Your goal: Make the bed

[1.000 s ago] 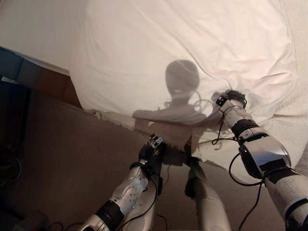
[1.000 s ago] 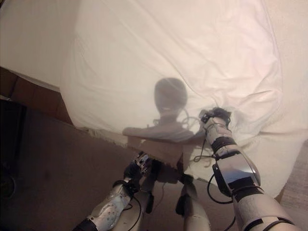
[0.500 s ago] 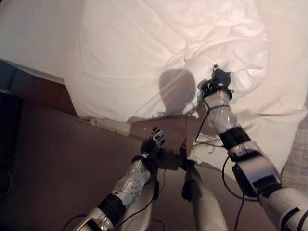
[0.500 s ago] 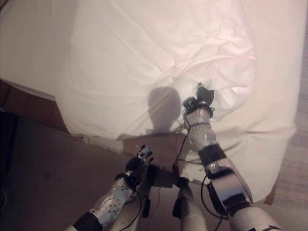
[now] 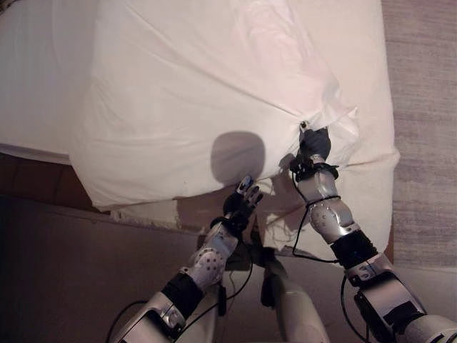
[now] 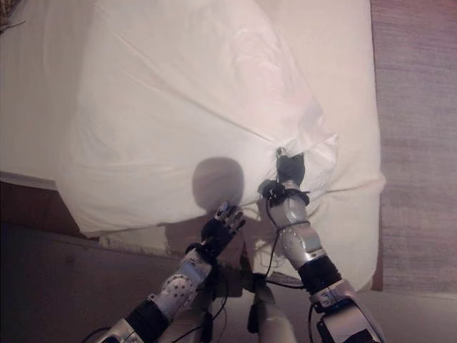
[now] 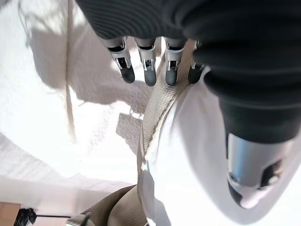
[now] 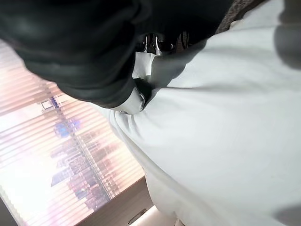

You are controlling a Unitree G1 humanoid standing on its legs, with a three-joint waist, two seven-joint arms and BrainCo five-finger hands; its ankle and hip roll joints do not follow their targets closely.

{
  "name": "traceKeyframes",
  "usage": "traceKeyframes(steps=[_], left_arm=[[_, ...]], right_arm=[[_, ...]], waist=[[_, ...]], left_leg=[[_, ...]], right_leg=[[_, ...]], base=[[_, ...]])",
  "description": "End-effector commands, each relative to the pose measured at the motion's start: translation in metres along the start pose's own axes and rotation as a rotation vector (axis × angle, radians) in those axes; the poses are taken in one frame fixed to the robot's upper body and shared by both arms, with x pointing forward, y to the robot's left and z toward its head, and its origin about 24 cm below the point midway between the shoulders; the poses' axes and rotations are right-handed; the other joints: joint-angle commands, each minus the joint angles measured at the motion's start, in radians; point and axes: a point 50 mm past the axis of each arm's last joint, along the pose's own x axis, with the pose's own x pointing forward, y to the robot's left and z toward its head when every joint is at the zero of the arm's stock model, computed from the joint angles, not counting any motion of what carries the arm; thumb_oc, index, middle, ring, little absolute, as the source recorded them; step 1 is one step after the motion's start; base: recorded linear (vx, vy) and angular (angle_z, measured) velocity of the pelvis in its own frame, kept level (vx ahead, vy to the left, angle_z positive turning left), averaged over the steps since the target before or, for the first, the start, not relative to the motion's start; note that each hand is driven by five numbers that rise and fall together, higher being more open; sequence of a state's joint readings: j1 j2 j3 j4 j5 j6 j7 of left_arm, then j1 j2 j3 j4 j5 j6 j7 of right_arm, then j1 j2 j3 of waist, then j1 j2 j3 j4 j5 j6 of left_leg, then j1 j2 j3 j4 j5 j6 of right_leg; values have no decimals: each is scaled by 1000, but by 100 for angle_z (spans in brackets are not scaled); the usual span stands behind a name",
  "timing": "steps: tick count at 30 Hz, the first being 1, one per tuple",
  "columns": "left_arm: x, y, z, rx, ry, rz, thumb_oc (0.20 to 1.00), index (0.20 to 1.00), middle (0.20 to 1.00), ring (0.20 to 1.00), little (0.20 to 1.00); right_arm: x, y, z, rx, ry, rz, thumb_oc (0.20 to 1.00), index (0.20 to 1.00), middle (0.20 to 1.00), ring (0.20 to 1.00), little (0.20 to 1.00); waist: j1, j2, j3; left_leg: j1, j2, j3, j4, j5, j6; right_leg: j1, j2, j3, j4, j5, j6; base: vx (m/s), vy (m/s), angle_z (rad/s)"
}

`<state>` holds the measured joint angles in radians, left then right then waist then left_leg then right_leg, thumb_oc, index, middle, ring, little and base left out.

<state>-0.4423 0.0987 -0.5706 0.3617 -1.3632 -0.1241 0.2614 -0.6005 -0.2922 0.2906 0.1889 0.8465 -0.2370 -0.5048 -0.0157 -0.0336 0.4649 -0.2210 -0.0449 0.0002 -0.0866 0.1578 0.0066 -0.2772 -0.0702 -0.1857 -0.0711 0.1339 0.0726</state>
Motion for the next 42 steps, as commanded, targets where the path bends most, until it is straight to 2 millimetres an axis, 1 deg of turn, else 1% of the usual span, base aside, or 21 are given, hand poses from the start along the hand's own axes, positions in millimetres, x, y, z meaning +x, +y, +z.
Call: traceKeyframes(steps=[1, 5, 8, 13, 15, 16, 19, 23, 28, 29, 30, 33, 38, 39, 42], left_arm=[[10, -12, -11, -70, 6, 2, 1000, 1000, 1000, 1000, 1000], [16, -13, -7, -66, -16, 37, 1000, 1000, 1000, 1000, 1000], [17, -14, -8, -66, -16, 46, 1000, 1000, 1000, 1000, 1000], [23, -15, 3, -113, -85, 87, 1000, 1000, 1000, 1000, 1000], [25, -19, 12, -125, -134, 105, 1000, 1000, 1000, 1000, 1000], [25, -19, 12, -125, -135, 105, 1000, 1000, 1000, 1000, 1000], [28, -23, 21, -130, -191, 133, 1000, 1000, 1000, 1000, 1000], [27, -17, 17, -98, -170, 147, 1000, 1000, 1000, 1000, 1000], [22, -8, 2, -31, -93, 120, 1000, 1000, 1000, 1000, 1000], [22, -8, 2, -31, -92, 120, 1000, 1000, 1000, 1000, 1000], [21, -5, -4, -22, -67, 125, 1000, 1000, 1000, 1000, 1000], [20, -2, -12, -13, -34, 135, 1000, 1000, 1000, 1000, 1000], [23, -2, -11, -40, -40, 148, 1000, 1000, 1000, 1000, 1000], [24, -4, -8, -61, -53, 151, 1000, 1000, 1000, 1000, 1000], [27, -8, 1, -102, -95, 152, 1000, 1000, 1000, 1000, 1000]], right_arm=[[-6, 14, 32, 65, -172, 117, 200, 200, 200, 200, 200], [-9, 17, 32, 90, -168, 130, 200, 200, 200, 200, 200], [-10, 18, 33, 94, -172, 131, 200, 200, 200, 200, 200], [-16, 16, 33, 115, -187, 126, 200, 200, 200, 200, 200], [-19, 12, 32, 110, -189, 109, 200, 200, 200, 200, 200], [-19, 12, 32, 109, -189, 109, 200, 200, 200, 200, 200], [-24, 6, 29, 113, -185, 79, 200, 200, 200, 200, 200], [-23, 6, 31, 119, -195, 84, 200, 200, 200, 200, 200], [-18, 16, 40, 126, -217, 122, 200, 200, 200, 200, 200], [-18, 16, 40, 127, -218, 122, 200, 200, 200, 200, 200], [-16, 18, 42, 121, -226, 127, 200, 200, 200, 200, 200], [-16, 18, 43, 113, -229, 136, 200, 200, 200, 200, 200], [-19, 14, 40, 107, -217, 132, 200, 200, 200, 200, 200], [-22, 9, 35, 111, -200, 115, 200, 200, 200, 200, 200], [-27, 1, 27, 111, -170, 94, 200, 200, 200, 200, 200]], waist=[[-30, -20, -155], [-35, -26, -164], [-35, -28, -167], [-38, -39, -183], [-40, -44, -186], [-41, -43, -186], [-46, -46, -190], [-48, -46, -194], [-42, -44, -198], [-42, -44, -198], [-42, -44, -200], [-44, -42, -207], [-50, -37, -215], [-53, -36, -218], [-57, -34, -220]], left_leg=[[24, -57, 26, -1, -85, -15], [31, -53, 32, -1, -87, -15], [35, -51, 32, -1, -88, -15], [35, -48, 26, -1, -86, -22], [35, -46, 27, -1, -86, -25], [35, -46, 27, -1, -86, -25], [37, -42, 28, -1, -86, -29], [49, -36, 32, -1, -91, -27], [59, -29, 39, -1, -89, -23], [59, -28, 39, -1, -89, -23], [58, -27, 36, -1, -86, -24], [60, -26, 32, -1, -87, -25], [63, -24, 23, -1, -88, -28], [66, -22, 21, -1, -89, -31], [72, -21, 18, -1, -91, -37]], right_leg=[[-5, -11, 36, 140, -64, 47], [-4, -8, 42, 145, -63, 47], [-2, -8, 40, 147, -64, 47], [3, -8, 29, 144, -65, 45], [3, -8, 24, 145, -66, 44], [3, -8, 24, 145, -66, 44], [4, -6, 20, 149, -70, 41], [8, -1, 23, 154, -71, 41], [11, 10, 36, 150, -69, 38], [11, 11, 36, 151, -69, 38], [11, 13, 37, 150, -70, 36], [13, 14, 34, 151, -74, 34], [14, 14, 28, 165, -85, 30], [13, 13, 26, 174, -90, 29], [15, 12, 22, 189, -102, 26]], base=[[0, 0, 0], [0, 0, 0], [0, 0, 0], [0, 0, 0], [-6, -16, 1], [-15, -34, 1], [-14, -40, 0], [-1, -18, 0], [-2, -2, -1], [-12, -16, -8], [-7, -19, -8], [-2, -8, -2], [0, 0, 0], [0, 0, 0], [14, -20, 5]])
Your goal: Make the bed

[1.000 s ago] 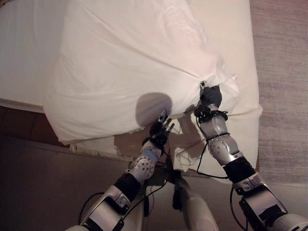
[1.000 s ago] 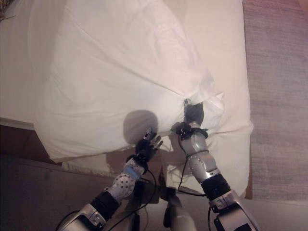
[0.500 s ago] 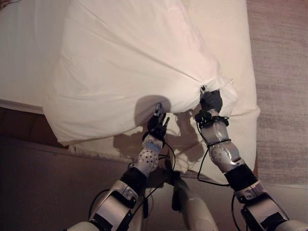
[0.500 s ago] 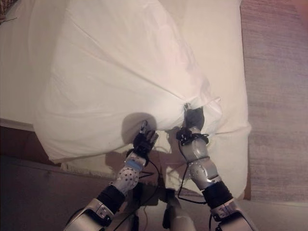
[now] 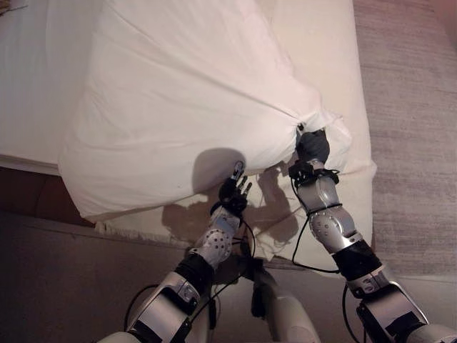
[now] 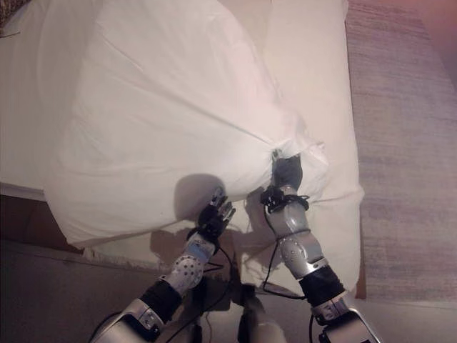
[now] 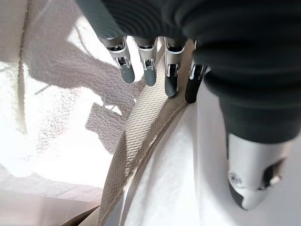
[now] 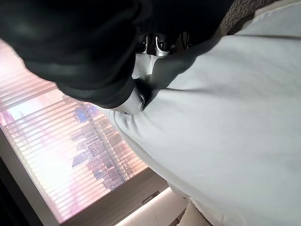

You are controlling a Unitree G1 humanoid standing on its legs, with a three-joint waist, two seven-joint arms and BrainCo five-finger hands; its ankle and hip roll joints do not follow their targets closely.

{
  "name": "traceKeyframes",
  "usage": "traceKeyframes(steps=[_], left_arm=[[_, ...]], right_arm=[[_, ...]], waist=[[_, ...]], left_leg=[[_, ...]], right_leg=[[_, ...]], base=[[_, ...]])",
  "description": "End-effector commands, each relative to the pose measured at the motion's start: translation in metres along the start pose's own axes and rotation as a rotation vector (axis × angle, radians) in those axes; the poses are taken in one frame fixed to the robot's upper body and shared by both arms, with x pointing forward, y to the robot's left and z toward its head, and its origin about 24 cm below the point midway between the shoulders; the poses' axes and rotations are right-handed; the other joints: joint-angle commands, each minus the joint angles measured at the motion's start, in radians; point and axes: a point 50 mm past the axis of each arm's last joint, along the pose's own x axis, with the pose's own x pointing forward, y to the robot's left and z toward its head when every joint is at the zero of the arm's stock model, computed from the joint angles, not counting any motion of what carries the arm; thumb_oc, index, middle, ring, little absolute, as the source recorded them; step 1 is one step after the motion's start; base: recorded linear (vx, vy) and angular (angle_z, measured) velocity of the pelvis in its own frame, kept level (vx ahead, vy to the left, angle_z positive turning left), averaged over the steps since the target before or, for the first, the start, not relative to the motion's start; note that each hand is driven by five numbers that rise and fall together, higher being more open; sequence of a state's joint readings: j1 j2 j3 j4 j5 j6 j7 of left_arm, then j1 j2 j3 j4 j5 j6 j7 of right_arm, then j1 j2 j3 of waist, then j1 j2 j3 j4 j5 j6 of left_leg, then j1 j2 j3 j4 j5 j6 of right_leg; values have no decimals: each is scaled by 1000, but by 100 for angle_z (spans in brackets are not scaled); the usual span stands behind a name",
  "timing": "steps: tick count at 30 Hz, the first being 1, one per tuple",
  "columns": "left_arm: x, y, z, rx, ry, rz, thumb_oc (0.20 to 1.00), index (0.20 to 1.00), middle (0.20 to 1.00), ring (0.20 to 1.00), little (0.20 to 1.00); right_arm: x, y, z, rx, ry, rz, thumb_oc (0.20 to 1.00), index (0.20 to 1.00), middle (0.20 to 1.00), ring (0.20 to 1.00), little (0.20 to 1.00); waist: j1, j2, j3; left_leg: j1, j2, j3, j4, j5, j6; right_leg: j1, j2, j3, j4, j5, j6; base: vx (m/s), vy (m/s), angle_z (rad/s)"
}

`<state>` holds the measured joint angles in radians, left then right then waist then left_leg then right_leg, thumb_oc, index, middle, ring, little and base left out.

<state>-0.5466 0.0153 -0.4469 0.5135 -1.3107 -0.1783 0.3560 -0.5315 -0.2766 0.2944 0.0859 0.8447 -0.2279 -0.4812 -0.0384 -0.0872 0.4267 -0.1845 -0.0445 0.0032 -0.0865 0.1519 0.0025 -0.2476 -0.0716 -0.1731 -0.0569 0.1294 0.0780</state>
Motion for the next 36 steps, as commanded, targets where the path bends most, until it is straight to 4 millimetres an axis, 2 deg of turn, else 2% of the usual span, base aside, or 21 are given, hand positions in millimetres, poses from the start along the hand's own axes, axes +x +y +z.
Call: traceKeyframes(steps=[1, 7, 8, 9, 10, 11, 13, 14, 18, 20, 21, 23, 24, 28, 34, 36], left_arm=[[6, -7, -15, -68, 8, 22, 1000, 1000, 1000, 1000, 1000], [13, -18, 14, -136, -104, 19, 1000, 1000, 1000, 1000, 1000], [15, -20, 24, -146, -141, 17, 1000, 1000, 1000, 1000, 1000], [15, -20, 24, -146, -141, 17, 1000, 1000, 1000, 1000, 1000], [17, -24, 36, -139, -180, 11, 1000, 1000, 1000, 1000, 1000], [17, -24, 36, -140, -180, 12, 1000, 1000, 1000, 1000, 1000], [19, -25, 53, -118, -233, 12, 1000, 1000, 1000, 1000, 1000], [19, -25, 53, -118, -233, 12, 1000, 1000, 1000, 1000, 1000], [21, -21, 83, -89, -319, 30, 1000, 1000, 1000, 1000, 1000], [21, -19, 86, -91, -329, 33, 1000, 1000, 1000, 1000, 1000], [20, -18, 89, -98, -341, 35, 821, 821, 821, 821, 821], [19, -14, 94, -95, -360, 39, 335, 335, 335, 335, 335], [19, -13, 96, -96, -365, 38, 200, 200, 200, 200, 200], [15, -7, 96, -116, -381, 24, 200, 200, 200, 200, 200], [4, 9, 84, -151, -370, -17, 200, 200, 200, 200, 200], [-3, 18, 74, -178, -359, -33, 200, 200, 200, 200, 200]], right_arm=[[-14, -4, 25, 63, -166, 41, 200, 200, 200, 200, 200], [-31, -29, 1, 40, -69, -36, 200, 200, 200, 200, 200], [-38, -36, -7, 24, -28, -54, 200, 200, 200, 200, 200], [-38, -36, -7, 24, -28, -53, 200, 200, 200, 200, 200], [-46, -43, -16, 7, 13, -68, 200, 200, 200, 200, 200], [-46, -43, -16, 7, 14, -67, 200, 200, 200, 200, 200], [-56, -50, -25, -8, 67, -71, 200, 200, 200, 200, 200], [-56, -50, -25, -8, 68, -70, 200, 200, 200, 200, 200], [-69, -64, -38, -71, 151, -64, 200, 200, 200, 200, 200], [-71, -68, -40, -87, 169, -68, 200, 200, 200, 200, 200], [-73, -70, -41, -98, 178, -67, 200, 200, 200, 200, 200], [-76, -76, -44, -130, 204, -74, 200, 200, 200, 200, 200], [-78, -79, -46, -147, 213, -81, 200, 200, 200, 200, 200], [-84, -92, -53, -194, 261, -112, 200, 200, 200, 200, 200], [-92, -113, -63, -244, 317, -189, 200, 200, 200, 200, 200], [-93, -120, -66, -259, 328, -221, 200, 200, 200, 200, 200]], waist=[[-36, 20, -183], [-52, 22, -191], [-58, 22, -197], [-58, 23, -197], [-65, 24, -202], [-66, 24, -202], [-78, 27, -210], [-78, 27, -209], [-97, 35, -222], [-99, 37, -225], [-100, 39, -228], [-103, 43, -235], [-105, 45, -238], [-105, 58, -251], [-85, 78, -263], [-69, 88, -261]], left_leg=[[38, -20, 15, -1, -86, -35], [42, -11, 12, -1, -83, -48], [44, -7, 14, -1, -84, -51], [44, -7, 14, -1, -84, -51], [49, -3, 16, -1, -84, -54], [49, -3, 16, -1, -84, -54], [62, 1, 21, -1, -91, -54], [63, 1, 22, -1, -91, -54], [104, 7, 48, -1, -111, -45], [113, 8, 54, -1, -114, -44], [121, 9, 59, -1, -118, -44], [133, 13, 68, -1, -120, -44], [136, 13, 68, -1, -120, -45], [146, 15, 60, -1, -119, -49], [149, 13, 24, -1, -109, -56], [147, 8, -2, -1, -101, -60]], right_leg=[[-13, 13, 7, 178, -101, 20], [-8, 17, 0, 185, -113, 15], [-8, 21, 1, 189, -117, 13], [-9, 21, 0, 190, -118, 13], [-10, 25, 3, 196, -122, 10], [-10, 25, 3, 197, -123, 10], [-10, 31, 14, 212, -131, 8], [-10, 31, 14, 213, -131, 8], [-5, 44, 43, 234, -143, 7], [-1, 48, 49, 235, -146, 7], [5, 50, 54, 233, -148, 6], [16, 55, 59, 226, -149, 5], [20, 57, 59, 222, -150, 5], [47, 59, 49, 205, -152, 2], [82, 47, 8, 193, -161, -4], [96, 38, -21, 194, -166, -9]], base=[[0, 0, 0], [5, -19, 3], [12, -28, 5], [20, -44, 2], [0, 0, 0], [19, -39, 4], [31, -23, 3], [38, -15, -2], [50, -8, -13], [54, -7, -22], [60, -12, -15], [42, -21, -10], [31, -27, -12], [19, -22, -4], [8, -35, 15], [-14, -23, 37]])
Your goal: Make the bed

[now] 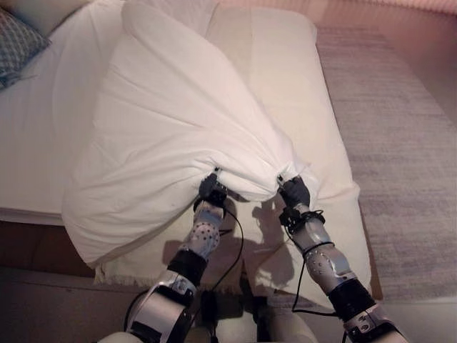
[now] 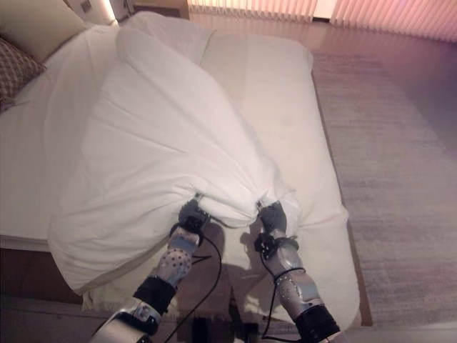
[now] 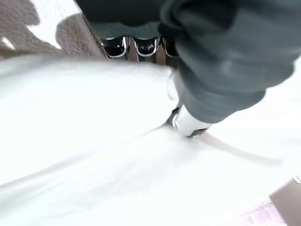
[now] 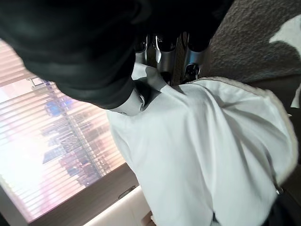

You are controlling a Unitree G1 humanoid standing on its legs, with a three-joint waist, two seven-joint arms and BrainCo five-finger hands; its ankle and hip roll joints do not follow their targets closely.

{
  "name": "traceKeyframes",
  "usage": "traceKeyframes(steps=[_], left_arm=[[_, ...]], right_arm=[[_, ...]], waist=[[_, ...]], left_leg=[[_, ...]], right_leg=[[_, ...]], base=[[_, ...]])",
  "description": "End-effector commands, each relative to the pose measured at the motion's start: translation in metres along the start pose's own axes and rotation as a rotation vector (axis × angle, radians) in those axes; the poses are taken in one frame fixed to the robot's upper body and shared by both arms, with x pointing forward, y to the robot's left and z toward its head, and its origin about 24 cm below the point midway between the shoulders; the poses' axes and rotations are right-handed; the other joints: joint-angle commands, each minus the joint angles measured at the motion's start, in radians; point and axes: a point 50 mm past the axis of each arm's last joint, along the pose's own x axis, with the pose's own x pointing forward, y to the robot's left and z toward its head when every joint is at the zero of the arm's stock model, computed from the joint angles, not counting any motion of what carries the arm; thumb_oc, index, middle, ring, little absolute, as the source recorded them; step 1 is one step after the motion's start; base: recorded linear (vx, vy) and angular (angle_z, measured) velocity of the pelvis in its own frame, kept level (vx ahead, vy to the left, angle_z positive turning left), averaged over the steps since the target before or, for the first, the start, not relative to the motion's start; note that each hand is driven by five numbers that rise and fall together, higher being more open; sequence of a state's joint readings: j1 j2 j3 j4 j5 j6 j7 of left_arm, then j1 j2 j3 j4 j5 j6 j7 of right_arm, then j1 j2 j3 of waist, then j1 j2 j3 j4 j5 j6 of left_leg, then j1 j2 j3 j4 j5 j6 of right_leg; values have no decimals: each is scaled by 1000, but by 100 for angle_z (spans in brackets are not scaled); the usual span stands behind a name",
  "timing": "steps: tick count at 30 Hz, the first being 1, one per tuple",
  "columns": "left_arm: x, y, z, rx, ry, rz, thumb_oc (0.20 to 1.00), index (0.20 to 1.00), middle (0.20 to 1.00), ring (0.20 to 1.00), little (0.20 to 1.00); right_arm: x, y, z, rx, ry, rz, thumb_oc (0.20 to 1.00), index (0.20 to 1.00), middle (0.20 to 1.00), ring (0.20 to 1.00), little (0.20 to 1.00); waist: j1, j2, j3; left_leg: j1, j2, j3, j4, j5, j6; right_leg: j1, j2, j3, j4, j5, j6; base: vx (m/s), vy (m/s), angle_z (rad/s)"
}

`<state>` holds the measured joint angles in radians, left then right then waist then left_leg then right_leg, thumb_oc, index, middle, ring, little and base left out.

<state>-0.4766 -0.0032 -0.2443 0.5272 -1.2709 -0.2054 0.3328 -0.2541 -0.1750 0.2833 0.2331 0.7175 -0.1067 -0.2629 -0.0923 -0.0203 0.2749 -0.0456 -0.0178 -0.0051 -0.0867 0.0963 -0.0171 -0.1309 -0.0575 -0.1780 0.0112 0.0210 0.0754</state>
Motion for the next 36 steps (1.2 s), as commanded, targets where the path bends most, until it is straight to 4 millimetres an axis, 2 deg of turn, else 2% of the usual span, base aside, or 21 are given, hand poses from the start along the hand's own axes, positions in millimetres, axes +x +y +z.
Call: traceKeyframes(steps=[1, 2, 6, 7, 8, 11, 15, 17, 18, 19, 22, 24, 25, 26, 28, 29, 30, 31, 33, 35, 36], left_arm=[[3, -24, 44, -66, -210, -153, 200, 200, 200, 200, 200], [-2, -13, 40, -87, -201, -140, 200, 200, 200, 200, 200], [-10, 3, 37, -103, -202, -122, 200, 200, 200, 200, 200], [-15, 13, 36, -91, -199, -114, 200, 200, 200, 200, 200], [-15, 13, 36, -91, -199, -114, 200, 200, 200, 200, 200], [-22, 28, 39, -70, -211, -103, 200, 200, 200, 200, 200], [-29, 50, 48, -33, -252, -51, 200, 200, 200, 200, 200], [-35, 63, 55, -11, -283, -19, 200, 200, 200, 200, 200], [-38, 72, 58, 23, -295, 9, 200, 200, 200, 200, 200], [-38, 72, 58, 23, -295, 9, 200, 200, 200, 200, 200], [-41, 77, 61, 67, -303, 14, 200, 200, 200, 200, 200], [-42, 75, 62, 87, -300, -7, 200, 200, 200, 200, 200], [-42, 76, 62, 89, -292, -8, 200, 200, 200, 200, 200], [-42, 75, 58, 112, -277, -21, 200, 200, 200, 200, 200], [-40, 70, 60, 160, -272, -45, 200, 200, 200, 200, 200], [-39, 72, 61, 190, -268, -28, 200, 200, 200, 200, 200], [-39, 72, 61, 190, -269, -28, 200, 200, 200, 200, 200], [-39, 73, 62, 193, -266, -26, 200, 200, 200, 200, 200], [-42, 73, 64, 191, -271, -39, 200, 200, 200, 200, 200], [-45, 77, 62, 176, -259, -23, 200, 200, 200, 200, 200], [-45, 79, 61, 181, -254, -12, 200, 200, 200, 200, 200]], right_arm=[[-30, -62, -2, -89, -30, -184, 200, 200, 200, 200, 200], [-29, -64, -6, -83, -17, -205, 200, 200, 200, 200, 200], [-29, -68, -12, -55, -3, -245, 200, 200, 200, 200, 200], [-29, -73, -15, -33, 5, -284, 200, 200, 200, 200, 200], [-29, -73, -15, -32, 5, -284, 200, 200, 200, 200, 200], [-32, -80, -19, 7, 16, -325, 200, 200, 200, 200, 200], [-33, -81, -29, 77, 48, -350, 200, 200, 200, 200, 200], [-35, -81, -36, 99, 75, -348, 200, 200, 200, 200, 200], [-38, -83, -41, 126, 96, -361, 200, 200, 200, 200, 200], [-39, -83, -41, 126, 96, -361, 200, 200, 200, 200, 200], [-42, -85, -43, 153, 106, -362, 200, 200, 200, 200, 200], [-42, -81, -43, 181, 107, -347, 200, 200, 200, 200, 200], [-43, -80, -45, 192, 117, -339, 200, 200, 200, 200, 200], [-48, -82, -46, 200, 118, -346, 200, 200, 200, 200, 200], [-46, -77, -46, 192, 119, -336, 200, 200, 200, 200, 200], [-45, -75, -47, 197, 121, -331, 200, 200, 200, 200, 200], [-45, -75, -47, 198, 121, -331, 200, 200, 200, 200, 200], [-42, -69, -50, 207, 135, -315, 200, 200, 200, 200, 200], [-41, -64, -54, 209, 149, -284, 200, 200, 200, 200, 200], [-43, -61, -59, 199, 172, -260, 200, 200, 200, 200, 200], [-44, -60, -61, 202, 180, -257, 200, 200, 200, 200, 200]], waist=[[-17, 21, -110], [-3, 27, -110], [14, 38, -110], [26, 42, -96], [25, 42, -98], [35, 41, -93], [54, 14, -95], [64, 5, -117], [64, 16, -137], [65, 16, -137], [69, 35, -144], [78, 27, -141], [73, 15, -144], [67, -1, -142], [69, -17, -126], [80, -4, -108], [78, -7, -110], [84, 21, -105], [91, 26, -109], [99, 17, -117], [100, 10, -121]], left_leg=[[9, -19, 5, -1, -45, -41], [10, -25, -12, -1, -43, -39], [21, -33, -33, -1, -44, -28], [27, -37, -51, 22, -51, -20], [23, -38, -52, 23, -49, -20], [11, -18, -84, 77, -70, -24], [-10, 60, -99, 146, -79, -34], [-5, 137, -131, 152, -67, -43], [-7, 208, -163, 155, -17, -74], [-6, 209, -162, 154, -18, -74], [-8, 257, -201, 189, -9, -120], [-16, 212, -225, 262, -113, -125], [-16, 184, -194, 286, -189, -117], [-15, 154, -150, 301, -233, -108], [-28, 105, -80, 303, -252, -75], [-27, 94, -28, 284, -235, -63], [-30, 91, -29, 282, -232, -62], [-30, 65, -2, 225, -191, -43], [-22, 46, 8, 176, -155, -23], [-5, 21, 18, 131, -132, -14], [-2, 1, 20, 116, -118, -12]], right_leg=[[-19, 23, -18, 125, -57, -6], [-11, 19, -34, 119, -55, -7], [-4, 6, -54, 136, -60, -7], [7, -16, -75, 168, -76, -12], [5, -16, -77, 166, -73, -12], [34, -47, -126, 183, -90, -22], [76, -93, -114, 167, -87, -6], [62, -128, -66, 172, -83, 15], [47, -161, -26, 180, -70, 38], [47, -161, -24, 182, -72, 38], [39, -225, 28, 186, -35, 79], [34, -276, 69, 155, 32, 108], [43, -317, 79, 124, 88, 125], [64, -368, 77, 70, 198, 142], [5, -414, 47, 50, 319, 129], [-18, -418, -45, 52, 304, 125], [-20, -421, -46, 51, 306, 125], [-26, -364, -80, 166, 190, 91], [-16, -241, -78, 290, 48, 56], [10, -118, -92, 331, -60, 32], [16, -54, -79, 336, -91, 22]], base=[[-11, -28, 42], [-2, -13, 35], [13, 15, 29], [-6, 49, 16], [-16, 57, 45], [22, 74, 52], [74, 215, 43], [149, 452, -1], [131, 444, -24], [122, 515, -28], [60, 551, -31], [7, 627, -50], [6, 709, -51], [-54, 735, -33], [-203, 784, -18], [-209, 568, -62], [-262, 830, -76], [-180, 734, -74], [-152, 709, -26], [-92, 380, 17], [-103, 303, 14]])
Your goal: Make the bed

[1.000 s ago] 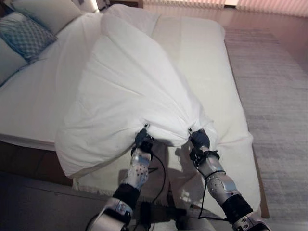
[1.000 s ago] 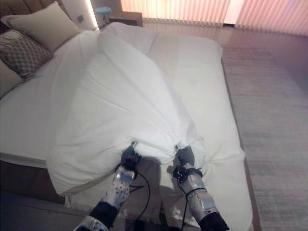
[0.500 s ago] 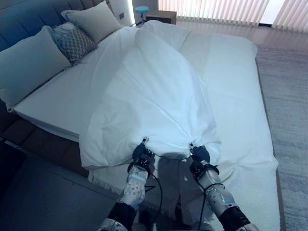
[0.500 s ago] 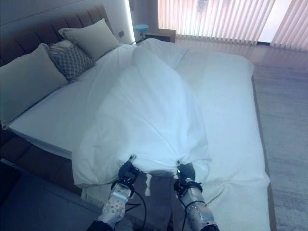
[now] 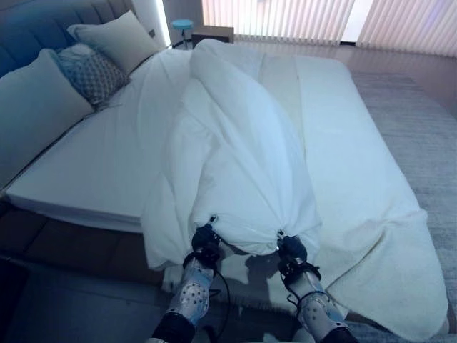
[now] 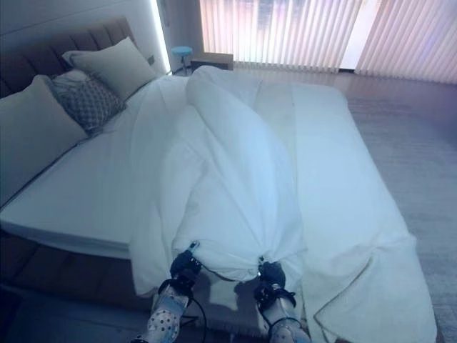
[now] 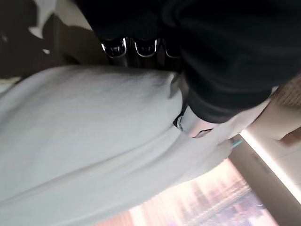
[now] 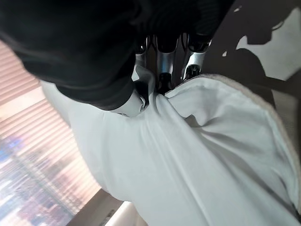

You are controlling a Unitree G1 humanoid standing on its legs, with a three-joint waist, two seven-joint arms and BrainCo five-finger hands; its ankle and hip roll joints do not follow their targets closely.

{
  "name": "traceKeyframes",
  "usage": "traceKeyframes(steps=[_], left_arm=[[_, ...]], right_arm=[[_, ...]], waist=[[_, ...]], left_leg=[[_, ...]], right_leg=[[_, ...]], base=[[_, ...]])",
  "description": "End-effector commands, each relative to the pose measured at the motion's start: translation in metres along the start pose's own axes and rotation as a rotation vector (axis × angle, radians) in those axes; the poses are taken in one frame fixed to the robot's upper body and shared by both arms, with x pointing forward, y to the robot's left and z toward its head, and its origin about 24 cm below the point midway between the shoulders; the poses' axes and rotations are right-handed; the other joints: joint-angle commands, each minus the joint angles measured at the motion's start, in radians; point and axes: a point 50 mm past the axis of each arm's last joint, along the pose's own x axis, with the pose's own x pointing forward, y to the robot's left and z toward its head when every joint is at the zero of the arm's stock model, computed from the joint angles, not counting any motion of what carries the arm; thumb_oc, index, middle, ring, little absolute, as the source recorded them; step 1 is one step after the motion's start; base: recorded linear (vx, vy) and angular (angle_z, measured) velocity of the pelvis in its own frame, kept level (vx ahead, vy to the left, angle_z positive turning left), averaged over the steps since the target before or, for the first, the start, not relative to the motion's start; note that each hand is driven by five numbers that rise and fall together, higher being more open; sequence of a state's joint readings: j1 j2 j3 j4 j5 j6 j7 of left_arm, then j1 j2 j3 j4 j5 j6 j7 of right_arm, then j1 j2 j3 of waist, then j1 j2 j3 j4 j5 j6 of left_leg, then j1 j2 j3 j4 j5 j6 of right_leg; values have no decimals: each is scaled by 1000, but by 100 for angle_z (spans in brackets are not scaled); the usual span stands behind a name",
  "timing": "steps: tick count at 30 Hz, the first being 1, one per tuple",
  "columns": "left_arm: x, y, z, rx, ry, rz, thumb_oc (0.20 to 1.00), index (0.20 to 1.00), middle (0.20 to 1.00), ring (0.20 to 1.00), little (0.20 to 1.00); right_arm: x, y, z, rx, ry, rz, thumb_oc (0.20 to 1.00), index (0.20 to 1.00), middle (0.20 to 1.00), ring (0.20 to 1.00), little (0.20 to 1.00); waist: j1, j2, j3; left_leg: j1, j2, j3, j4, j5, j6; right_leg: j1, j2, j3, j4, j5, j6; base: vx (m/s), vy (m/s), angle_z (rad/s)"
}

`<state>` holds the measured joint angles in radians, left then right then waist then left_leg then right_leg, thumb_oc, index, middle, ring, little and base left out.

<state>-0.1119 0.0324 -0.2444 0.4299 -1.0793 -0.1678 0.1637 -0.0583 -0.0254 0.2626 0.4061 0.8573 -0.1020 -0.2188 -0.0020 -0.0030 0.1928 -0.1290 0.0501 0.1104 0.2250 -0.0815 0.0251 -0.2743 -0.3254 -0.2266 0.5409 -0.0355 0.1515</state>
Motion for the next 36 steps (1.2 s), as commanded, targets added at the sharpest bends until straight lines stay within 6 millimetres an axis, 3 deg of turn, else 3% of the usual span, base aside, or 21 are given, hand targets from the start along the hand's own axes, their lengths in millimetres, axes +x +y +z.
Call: traceKeyframes(steps=[1, 4, 8, 12, 14, 16, 20, 24, 25, 26, 27, 29, 30, 31, 32, 33, 35, 36], left_arm=[[0, 0, 74, 8, -290, -38, 200, 200, 200, 200, 200], [-1, 3, 62, -10, -261, -11, 200, 200, 200, 200, 200], [-7, 14, 54, -27, -239, 39, 200, 200, 200, 200, 200], [-9, 21, 49, -39, -224, 62, 200, 200, 200, 200, 200], [-8, 18, 51, -48, -233, 54, 200, 200, 200, 200, 200], [-9, 21, 51, -43, -236, 64, 200, 200, 200, 200, 200], [-12, 27, 56, -40, -258, 95, 200, 200, 200, 200, 200], [-10, 26, 58, -14, -261, 94, 200, 200, 200, 200, 200], [-10, 26, 58, 3, -257, 91, 200, 200, 200, 200, 200], [-9, 22, 59, 18, -263, 74, 200, 200, 200, 200, 200], [-7, 22, 59, 32, -255, 69, 200, 200, 200, 200, 200], [-5, 19, 60, 99, -245, 46, 200, 200, 200, 200, 200], [-5, 19, 60, 99, -245, 46, 200, 200, 200, 200, 200], [-3, 18, 67, 149, -265, 46, 200, 200, 200, 200, 200], [-3, 17, 71, 158, -280, 45, 200, 200, 200, 200, 200], [-4, 18, 75, 178, -293, 45, 200, 200, 200, 200, 200], [-5, 18, 80, 194, -305, 30, 200, 200, 200, 200, 200], [-6, 17, 83, 190, -324, 20, 200, 200, 200, 200, 200]], right_arm=[[0, -23, 33, -18, -130, -30, 200, 200, 200, 200, 200], [-3, -26, 29, -3, -122, -52, 200, 200, 200, 200, 200], [-7, -36, 21, 25, -106, -102, 200, 200, 200, 200, 200], [-12, -45, 17, 14, -93, -132, 200, 200, 200, 200, 200], [-11, -49, 21, 11, -104, -147, 200, 200, 200, 200, 200], [-11, -49, 22, 9, -101, -147, 200, 200, 200, 200, 200], [-11, -53, 21, 3, -91, -157, 200, 200, 200, 200, 200], [-12, -56, 29, 1, -111, -155, 200, 200, 200, 200, 200], [-11, -55, 32, -5, -114, -149, 200, 200, 200, 200, 200], [-11, -52, 33, -7, -120, -137, 200, 200, 200, 200, 200], [-10, -51, 35, -20, -119, -127, 200, 200, 200, 200, 200], [-11, -51, 34, -33, -115, -124, 200, 200, 200, 200, 200], [-11, -51, 34, -33, -115, -124, 200, 200, 200, 200, 200], [-10, -46, 34, -31, -126, -121, 200, 200, 200, 200, 200], [-9, -44, 34, -22, -129, -118, 200, 200, 200, 200, 200], [-7, -38, 32, -16, -127, -95, 200, 200, 200, 200, 200], [-5, -34, 34, -26, -134, -61, 200, 200, 200, 200, 200], [-5, -30, 36, -24, -141, -39, 200, 200, 200, 200, 200]], waist=[[9, -18, -42], [13, -30, -55], [11, -10, -77], [3, -3, -59], [-5, -16, -43], [-2, -28, -52], [10, -42, -73], [9, -25, -69], [15, -21, -66], [20, -18, -65], [17, -18, -65], [10, -33, -60], [11, -34, -60], [18, -41, -50], [22, -32, -44], [24, -16, -42], [11, -4, -41], [14, -3, -41]], left_leg=[[86, -94, -96, -209, 75, -53], [93, -148, -99, -264, 123, -54], [103, -175, -114, -290, 137, -52], [57, -188, -116, -175, 104, -49], [36, -132, -69, -117, 73, -69], [46, -61, -71, -128, 61, -67], [39, 52, -202, -136, 110, -92], [49, 182, -258, -165, 167, -135], [55, 175, -278, -143, 137, -144], [50, 136, -324, -93, 88, -154], [53, 108, -324, -80, 47, -151], [57, 51, -274, -65, 0, -127], [56, 50, -272, -64, -1, -126], [55, 14, -204, -69, -9, -99], [55, 11, -182, -81, -1, -93], [58, 8, -163, -98, 5, -87], [70, -18, -160, -135, 31, -71], [76, -33, -157, -154, 42, -65]], right_leg=[[172, 281, 0, -209, -57, -65], [217, 358, 24, -320, -73, -108], [279, 368, 15, -444, -56, -117], [284, 341, -2, -463, -45, -112], [283, 301, -12, -464, -34, -98], [276, 265, -7, -463, -29, -84], [275, 214, 32, -446, -41, -69], [268, 139, 70, -389, -50, -24], [262, 113, 90, -381, -40, -8], [262, 81, 107, -388, -14, 9], [266, 51, 117, -390, 17, 19], [261, -24, 129, -390, 133, 30], [260, -25, 130, -390, 133, 30], [211, -89, 69, -381, 251, 15], [198, -102, 6, -368, 244, 0], [201, -84, -37, -342, 197, -12], [180, 24, 11, -266, 102, -34], [185, 71, -4, -256, 58, -45]], base=[[-104, 257, -1], [-98, 178, 9], [-32, 94, 18], [-49, 128, 39], [-107, 247, 38], [-7, 269, 18], [102, 292, -5], [121, 499, -5], [99, 607, -24], [101, 614, -35], [116, 663, -43], [86, 563, -24], [-10, 661, -14], [-55, 655, -12], [-75, 874, -35], [-40, 620, -44], [1, 513, -39], [4, 432, -13]])
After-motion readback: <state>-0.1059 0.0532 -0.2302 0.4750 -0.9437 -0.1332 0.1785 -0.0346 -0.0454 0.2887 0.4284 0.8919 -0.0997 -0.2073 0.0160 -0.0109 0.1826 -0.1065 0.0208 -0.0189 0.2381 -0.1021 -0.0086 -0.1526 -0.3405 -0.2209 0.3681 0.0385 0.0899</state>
